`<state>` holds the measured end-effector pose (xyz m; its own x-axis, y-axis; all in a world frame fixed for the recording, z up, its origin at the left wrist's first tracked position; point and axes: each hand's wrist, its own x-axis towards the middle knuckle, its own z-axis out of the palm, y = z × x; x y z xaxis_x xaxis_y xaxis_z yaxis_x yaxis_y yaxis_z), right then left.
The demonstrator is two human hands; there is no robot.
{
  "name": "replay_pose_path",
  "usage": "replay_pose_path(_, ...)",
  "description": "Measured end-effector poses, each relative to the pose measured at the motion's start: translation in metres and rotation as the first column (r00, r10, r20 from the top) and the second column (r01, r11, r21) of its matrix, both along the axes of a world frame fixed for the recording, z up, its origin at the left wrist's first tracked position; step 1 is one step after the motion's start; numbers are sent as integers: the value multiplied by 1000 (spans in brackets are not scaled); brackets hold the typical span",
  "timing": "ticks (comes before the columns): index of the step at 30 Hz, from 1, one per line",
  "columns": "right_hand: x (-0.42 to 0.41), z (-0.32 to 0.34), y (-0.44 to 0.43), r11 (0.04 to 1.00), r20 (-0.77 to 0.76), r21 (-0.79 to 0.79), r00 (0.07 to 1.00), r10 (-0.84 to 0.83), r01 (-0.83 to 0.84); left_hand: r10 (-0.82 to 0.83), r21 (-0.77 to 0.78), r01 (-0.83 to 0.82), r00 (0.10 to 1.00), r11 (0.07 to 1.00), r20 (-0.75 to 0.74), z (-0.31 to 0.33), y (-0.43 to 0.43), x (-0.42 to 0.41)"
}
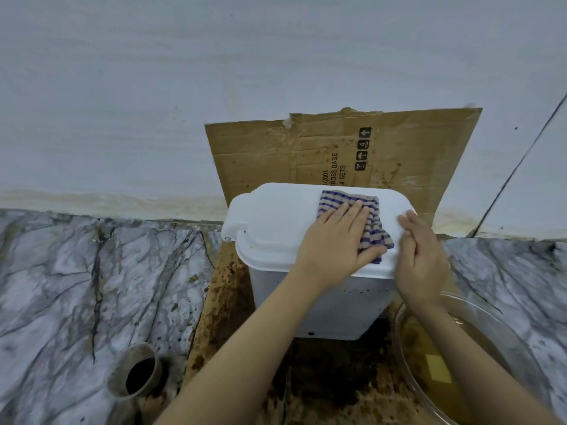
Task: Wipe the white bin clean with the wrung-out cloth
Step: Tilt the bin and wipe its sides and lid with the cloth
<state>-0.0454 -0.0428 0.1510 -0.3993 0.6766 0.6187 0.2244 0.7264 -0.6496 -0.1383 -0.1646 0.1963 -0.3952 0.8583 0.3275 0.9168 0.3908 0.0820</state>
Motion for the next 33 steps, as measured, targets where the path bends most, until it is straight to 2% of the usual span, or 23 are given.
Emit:
replay_pose_path(2, 0, 0, 0, 1000, -8, -4, 1000, 8, -9, -24, -12, 23, 998, 1000, -66, 0, -13, -7)
replay_pose_path(5, 0, 0, 0, 1000, -21, -16, 1000, 13, -13, -56, -50, 54, 997, 997, -54, 0, -38, -24)
replay_pose_path(9, -1, 0, 0, 1000, -27, -19, 1000, 9, -9, 51, 75, -46, 997, 996, -62, -4, -79, -47)
replay_pose_path(12, -4, -2, -1, 1000, -33, -6, 999, 0, 0, 232, 281, -250, 968, 926, 95, -22, -96, -42)
replay_pose_path(15, -4, -3, -1, 1000, -34, -16, 999, -18, 18, 385, 426, -518, 849, 742, 363, -39, -81, -7)
replay_pose_path(18, -2, -3, -2, 1000, -47, -18, 999, -13, 12, 390, 475, -647, 751, 596, 533, -48, -65, 20)
replay_pose_path(22, -2, -2, -3, 1000, -47, -20, 999, -2, 1, 286, 481, -757, 627, 443, 724, -47, -61, 32)
replay_pose_path(28, -4, -3, -1, 1000, -51, -16, 998, -25, 24, 226, 516, -722, 658, 462, 718, -47, -60, 43)
replay_pose_path(31, -3, -3, 1, 1000, -47, -6, 999, -22, 22, 199, 480, -775, 590, 410, 783, -39, -64, 23)
replay_pose_path(33, -4, -3, 1, 1000, -45, -1, 999, -24, 24, 211, 460, -788, 572, 410, 792, -35, -68, 16)
